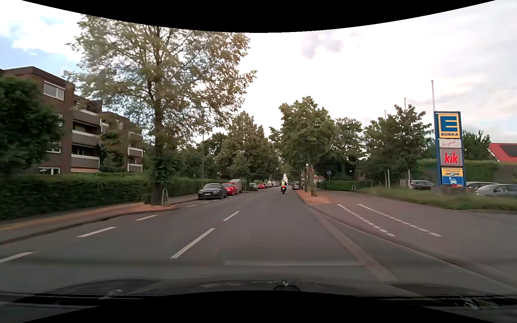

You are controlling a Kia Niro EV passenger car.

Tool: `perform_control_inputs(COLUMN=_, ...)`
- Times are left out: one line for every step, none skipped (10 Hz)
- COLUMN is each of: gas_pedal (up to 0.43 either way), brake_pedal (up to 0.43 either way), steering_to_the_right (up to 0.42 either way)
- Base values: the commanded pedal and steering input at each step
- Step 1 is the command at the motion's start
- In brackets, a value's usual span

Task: Follow the waypoints while adhering to traffic rules and regulations

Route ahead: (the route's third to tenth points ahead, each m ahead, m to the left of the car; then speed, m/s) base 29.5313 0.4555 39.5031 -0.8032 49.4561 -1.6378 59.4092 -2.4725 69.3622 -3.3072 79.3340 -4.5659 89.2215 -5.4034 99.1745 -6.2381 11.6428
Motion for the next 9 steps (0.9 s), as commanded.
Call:
perform_control_inputs(gas_pedal=0.157, brake_pedal=0.000, steering_to_the_right=0.026)
perform_control_inputs(gas_pedal=0.157, brake_pedal=0.000, steering_to_the_right=0.022)
perform_control_inputs(gas_pedal=0.150, brake_pedal=0.000, steering_to_the_right=0.020)
perform_control_inputs(gas_pedal=0.150, brake_pedal=0.000, steering_to_the_right=0.020)
perform_control_inputs(gas_pedal=0.150, brake_pedal=0.000, steering_to_the_right=0.020)
perform_control_inputs(gas_pedal=0.150, brake_pedal=0.000, steering_to_the_right=0.019)
perform_control_inputs(gas_pedal=0.150, brake_pedal=0.000, steering_to_the_right=0.017)
perform_control_inputs(gas_pedal=0.150, brake_pedal=0.000, steering_to_the_right=0.016)
perform_control_inputs(gas_pedal=0.150, brake_pedal=0.000, steering_to_the_right=0.015)
